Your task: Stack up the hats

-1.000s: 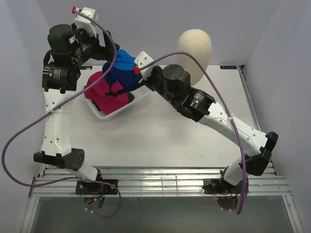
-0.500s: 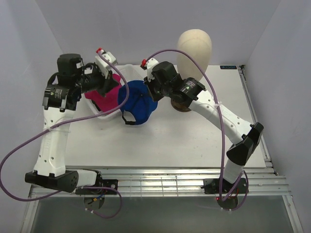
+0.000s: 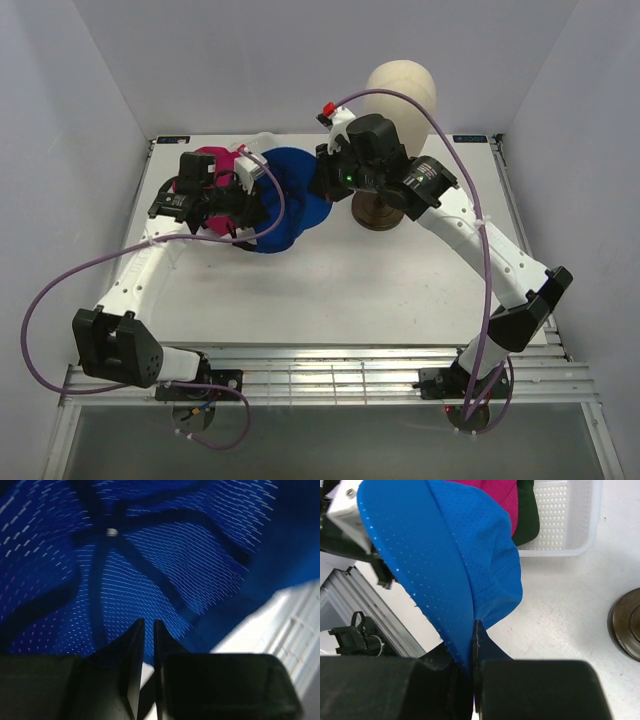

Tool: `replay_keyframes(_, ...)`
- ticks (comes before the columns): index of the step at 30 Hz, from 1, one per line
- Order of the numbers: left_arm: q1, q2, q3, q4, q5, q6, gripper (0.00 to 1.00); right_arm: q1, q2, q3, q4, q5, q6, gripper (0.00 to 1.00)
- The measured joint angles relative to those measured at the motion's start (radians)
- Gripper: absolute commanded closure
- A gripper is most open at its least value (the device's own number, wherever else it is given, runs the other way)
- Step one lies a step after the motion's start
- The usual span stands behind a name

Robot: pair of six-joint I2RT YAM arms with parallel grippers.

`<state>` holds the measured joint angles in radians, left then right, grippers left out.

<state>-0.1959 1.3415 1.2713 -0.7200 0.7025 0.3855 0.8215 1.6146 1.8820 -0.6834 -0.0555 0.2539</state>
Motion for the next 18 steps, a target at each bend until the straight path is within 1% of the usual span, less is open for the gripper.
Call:
replay_keyframes(6,-0.010,0.032,-0.019,0.240,-0.193,-0.240,0.71,-0.010,-0.024,-0.047,0.029,-0.016,0.042,0.92)
replay_keyframes(7,-0.010,0.040,-0.017,0.269,-0.223,-0.290,0.67,-0.010,-0.030,-0.063,0.033,-0.026,0.051,0.92)
replay_keyframes(9,-0.009,0.059,-0.010,0.311,-0.267,-0.378,0.63,-0.006,-0.051,-0.111,0.049,-0.038,0.062,0.92)
replay_keyframes(10,-0.009,0.070,-0.006,0.326,-0.285,-0.425,0.58,-0.006,-0.061,-0.135,0.054,-0.046,0.069,0.92)
replay_keyframes(13,-0.009,0.108,0.012,0.359,-0.310,-0.552,0.52,-0.002,-0.093,-0.218,0.082,-0.076,0.093,0.92)
replay_keyframes(15,-0.009,0.137,0.020,0.375,-0.309,-0.636,0.51,-0.001,-0.110,-0.271,0.104,-0.087,0.114,0.92)
replay_keyframes(18,-0.010,0.164,0.026,0.388,-0.309,-0.692,0.50,-0.002,-0.121,-0.302,0.135,-0.085,0.144,0.92)
